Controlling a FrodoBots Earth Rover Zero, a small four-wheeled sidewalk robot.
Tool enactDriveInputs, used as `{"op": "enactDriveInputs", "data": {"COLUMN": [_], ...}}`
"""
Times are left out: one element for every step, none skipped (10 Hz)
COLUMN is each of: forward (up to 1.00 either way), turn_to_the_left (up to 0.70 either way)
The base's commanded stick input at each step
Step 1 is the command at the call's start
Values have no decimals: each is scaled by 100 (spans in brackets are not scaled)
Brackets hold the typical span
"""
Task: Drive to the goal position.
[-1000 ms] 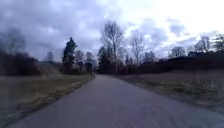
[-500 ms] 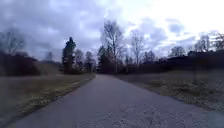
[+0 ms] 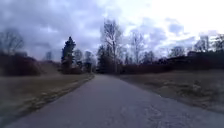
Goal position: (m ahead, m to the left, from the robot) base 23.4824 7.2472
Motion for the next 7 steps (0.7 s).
{"op": "enactDriveInputs", "data": {"forward": [50,50,50,50,50,50,50], "turn_to_the_left": [0,0,0,0,0,0,0]}}
